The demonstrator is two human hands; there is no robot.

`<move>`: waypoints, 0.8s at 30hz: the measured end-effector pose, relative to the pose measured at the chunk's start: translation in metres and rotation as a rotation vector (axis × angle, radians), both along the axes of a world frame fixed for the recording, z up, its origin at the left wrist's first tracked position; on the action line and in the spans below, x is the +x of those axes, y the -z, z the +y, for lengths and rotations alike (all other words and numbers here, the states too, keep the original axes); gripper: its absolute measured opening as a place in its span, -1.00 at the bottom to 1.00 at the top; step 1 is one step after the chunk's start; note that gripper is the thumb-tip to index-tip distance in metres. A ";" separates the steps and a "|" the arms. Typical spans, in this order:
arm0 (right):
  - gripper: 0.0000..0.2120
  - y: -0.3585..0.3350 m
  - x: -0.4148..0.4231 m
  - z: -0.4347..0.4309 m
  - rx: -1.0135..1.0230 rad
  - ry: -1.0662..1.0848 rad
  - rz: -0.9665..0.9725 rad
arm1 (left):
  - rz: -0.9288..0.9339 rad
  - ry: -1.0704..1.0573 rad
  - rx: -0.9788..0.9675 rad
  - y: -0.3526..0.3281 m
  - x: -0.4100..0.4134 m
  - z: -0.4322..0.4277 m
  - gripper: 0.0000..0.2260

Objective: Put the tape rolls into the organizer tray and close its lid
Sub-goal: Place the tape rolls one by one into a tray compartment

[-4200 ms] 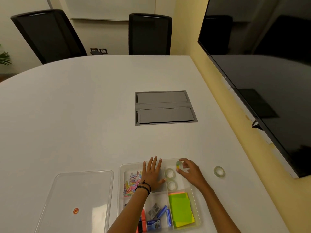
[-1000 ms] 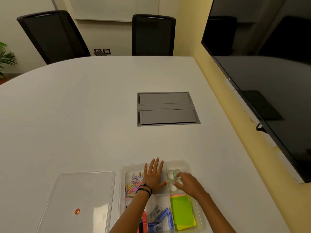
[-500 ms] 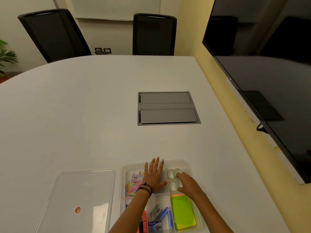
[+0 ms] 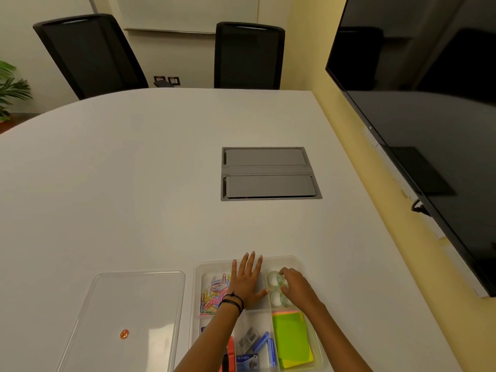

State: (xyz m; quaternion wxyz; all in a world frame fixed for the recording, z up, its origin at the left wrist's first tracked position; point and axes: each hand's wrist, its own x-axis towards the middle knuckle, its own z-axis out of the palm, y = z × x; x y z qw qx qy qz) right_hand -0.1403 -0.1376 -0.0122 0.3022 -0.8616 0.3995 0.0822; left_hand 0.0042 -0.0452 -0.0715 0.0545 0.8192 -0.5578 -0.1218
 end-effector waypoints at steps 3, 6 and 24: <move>-0.66 0.001 0.002 0.001 0.013 0.005 0.000 | 0.002 -0.002 0.003 0.001 0.000 0.000 -0.08; -0.65 0.003 0.003 0.003 0.016 0.018 0.001 | 0.007 -0.005 0.007 0.001 0.000 0.000 -0.08; -0.54 0.017 0.017 0.003 -0.050 0.019 0.026 | 0.010 -0.015 0.019 0.001 -0.001 0.000 -0.08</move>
